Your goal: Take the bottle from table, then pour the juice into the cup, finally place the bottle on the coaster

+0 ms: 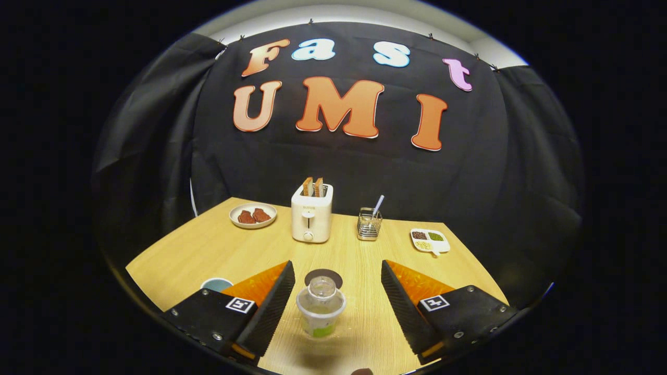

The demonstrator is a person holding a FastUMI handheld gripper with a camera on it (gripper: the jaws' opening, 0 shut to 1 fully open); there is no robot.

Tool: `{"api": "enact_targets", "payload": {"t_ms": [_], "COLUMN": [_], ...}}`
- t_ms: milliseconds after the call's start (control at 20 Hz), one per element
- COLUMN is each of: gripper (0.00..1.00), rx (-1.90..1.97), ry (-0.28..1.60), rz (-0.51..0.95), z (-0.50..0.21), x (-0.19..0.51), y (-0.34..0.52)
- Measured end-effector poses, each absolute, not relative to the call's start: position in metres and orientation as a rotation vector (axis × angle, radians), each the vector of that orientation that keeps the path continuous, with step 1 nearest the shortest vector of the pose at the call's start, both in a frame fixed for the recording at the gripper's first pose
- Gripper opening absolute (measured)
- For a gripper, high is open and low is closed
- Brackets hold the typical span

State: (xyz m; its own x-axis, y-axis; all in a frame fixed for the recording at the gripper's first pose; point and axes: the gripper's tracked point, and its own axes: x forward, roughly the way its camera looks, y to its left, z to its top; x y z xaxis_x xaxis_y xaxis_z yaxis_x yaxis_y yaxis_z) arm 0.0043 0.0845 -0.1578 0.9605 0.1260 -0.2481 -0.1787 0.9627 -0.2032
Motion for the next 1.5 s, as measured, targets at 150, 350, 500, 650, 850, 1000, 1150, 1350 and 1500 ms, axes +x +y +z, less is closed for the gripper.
{"api": "enact_targets", "payload": {"t_ms": [150,350,500,650,850,1000,1150,1350,1500], "gripper": [0.99,1.00,1.00,1.00,1.00,1.00,1.00,0.82,0.67], "rx": [-0.221,-0.190,-0.151,-0.150,-0.138,-0.151,-0.145,-0.136,-0.140], "ry": [0.276,0.324,0.367,0.408,0.451,0.467,0.476,0.511,0.531], "rz": [0.162,0.178,0.191,0.182,0.185,0.194,0.179,0.184,0.187], "z": [-0.187,-0.219,-0.239,-0.261,-0.283,-0.291,-0.295,-0.305,-0.307], "x": [0.003,0.003,0.001,0.003,0.004,0.009,0.019,0.022,0.025], "y": [0.081,0.079,0.081,0.078,0.079,0.083,0.083,0.091,0.092]}}
